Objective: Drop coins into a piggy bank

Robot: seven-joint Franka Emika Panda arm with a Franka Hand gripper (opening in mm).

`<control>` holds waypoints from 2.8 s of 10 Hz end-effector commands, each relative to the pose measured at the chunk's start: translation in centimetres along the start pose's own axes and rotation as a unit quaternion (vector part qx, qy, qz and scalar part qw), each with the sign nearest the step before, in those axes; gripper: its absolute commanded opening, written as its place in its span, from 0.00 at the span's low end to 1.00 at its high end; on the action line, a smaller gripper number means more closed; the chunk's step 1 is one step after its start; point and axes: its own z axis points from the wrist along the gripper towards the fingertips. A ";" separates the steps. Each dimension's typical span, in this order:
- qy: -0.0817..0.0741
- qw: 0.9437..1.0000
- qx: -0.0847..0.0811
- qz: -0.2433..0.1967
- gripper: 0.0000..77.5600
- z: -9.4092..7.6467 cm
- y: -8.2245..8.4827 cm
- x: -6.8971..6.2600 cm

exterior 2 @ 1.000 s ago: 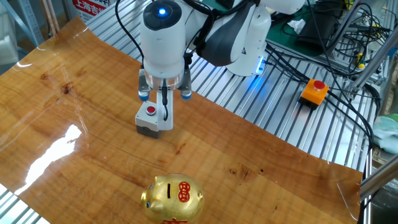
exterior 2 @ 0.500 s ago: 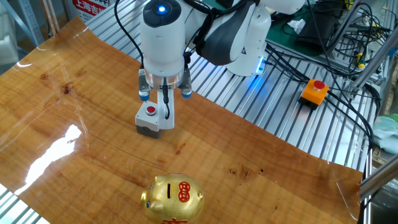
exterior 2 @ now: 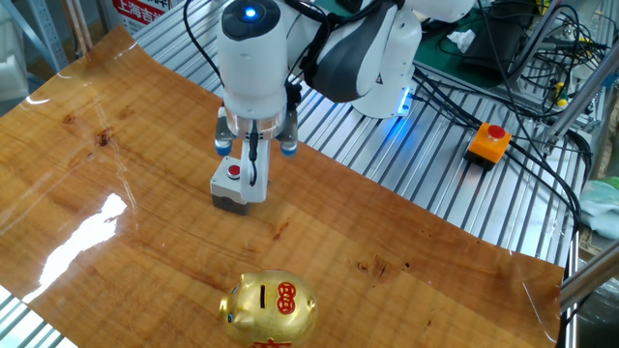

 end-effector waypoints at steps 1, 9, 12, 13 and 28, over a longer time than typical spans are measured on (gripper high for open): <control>-0.002 0.999 -0.007 0.045 0.02 0.4 2.2 1.3; 0.006 0.994 -0.008 0.106 0.02 -0.2 6.2 2.9; 0.006 0.994 -0.008 0.112 0.02 -0.4 6.7 2.8; 0.007 0.993 -0.009 0.120 0.02 -0.5 7.0 2.8; 0.003 0.958 -0.029 0.285 0.02 -0.3 11.6 3.8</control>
